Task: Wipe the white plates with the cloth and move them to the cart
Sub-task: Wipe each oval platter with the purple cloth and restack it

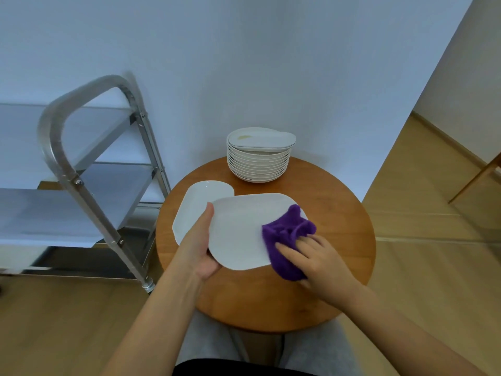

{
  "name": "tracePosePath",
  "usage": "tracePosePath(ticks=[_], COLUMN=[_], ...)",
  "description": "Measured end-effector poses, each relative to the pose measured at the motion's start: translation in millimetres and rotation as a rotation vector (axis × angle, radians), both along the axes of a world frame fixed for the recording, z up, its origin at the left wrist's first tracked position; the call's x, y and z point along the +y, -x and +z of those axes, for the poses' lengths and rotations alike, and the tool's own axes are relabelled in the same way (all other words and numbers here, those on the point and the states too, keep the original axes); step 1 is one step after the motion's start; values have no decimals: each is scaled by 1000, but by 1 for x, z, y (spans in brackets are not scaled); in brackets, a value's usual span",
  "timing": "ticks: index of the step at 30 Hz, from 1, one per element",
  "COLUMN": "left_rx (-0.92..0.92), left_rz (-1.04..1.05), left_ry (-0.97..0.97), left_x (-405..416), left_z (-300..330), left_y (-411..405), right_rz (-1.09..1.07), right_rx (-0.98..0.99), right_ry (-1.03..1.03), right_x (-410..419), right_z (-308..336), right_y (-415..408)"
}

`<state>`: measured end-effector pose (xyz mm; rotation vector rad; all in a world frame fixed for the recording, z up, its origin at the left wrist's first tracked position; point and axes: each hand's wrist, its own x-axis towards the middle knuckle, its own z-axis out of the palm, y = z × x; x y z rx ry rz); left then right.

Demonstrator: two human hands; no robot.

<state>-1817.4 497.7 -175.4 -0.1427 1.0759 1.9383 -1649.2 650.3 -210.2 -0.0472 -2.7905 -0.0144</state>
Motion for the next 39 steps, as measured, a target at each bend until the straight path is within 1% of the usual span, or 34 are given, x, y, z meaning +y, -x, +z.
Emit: tracePosePath(ticks=[2, 4, 5, 6, 9, 12, 14, 17, 20, 21, 24, 28, 31, 34, 36, 37, 39], left_rx=[-29, -72, -65, -27, 130, 183, 228, 342, 506, 533, 545, 608, 644, 689, 661, 644, 622], left_rz=[0, 42, 76, 110, 153, 243, 259, 276, 165, 125, 2, -179, -312, -579, -757, -793, -779], left_ry=[-19, -69, -81, -68, 106, 247, 315, 310, 361, 382, 363, 340, 356, 426, 447, 446, 435], left_x=[1, 5, 9, 15, 37, 46, 39, 21, 9, 7, 3, -2, -9, -12, -11, -10, -8], left_z=[4, 9, 11, 9, -4, -12, -11, -11, -12, -13, -10, -2, 5, 14, 17, 17, 14], left_y=[0, -5, -11, -20, -56, -65, -55, -39, -30, -28, -20, -3, 15, 27, 24, 21, 18], right_rz=[-49, -123, -158, -187, -228, -176, -83, 39, 26, 15, 20, 48, 93, 136, 102, 84, 60], right_rx=[167, 258, 287, 315, 367, 346, 276, 118, 21, -14, -118, -281, -401, -475, -509, -524, -548], right_ry=[-44, -7, 20, 44, 118, 126, 142, 135, 97, 70, 8, 50, 3, -32, -66, -62, -10], right_x=[1, -3, -7, -12, -36, -50, -44, -24, -6, -1, 6, 11, 13, 13, 17, 20, 23], right_z=[-1, 0, 0, 1, 5, 7, 7, 1, 0, 1, 10, 23, 28, 28, 31, 33, 37], right_y=[3, 9, 14, 18, 36, 43, 35, 13, -3, -6, -6, -3, 1, 5, 10, 13, 18])
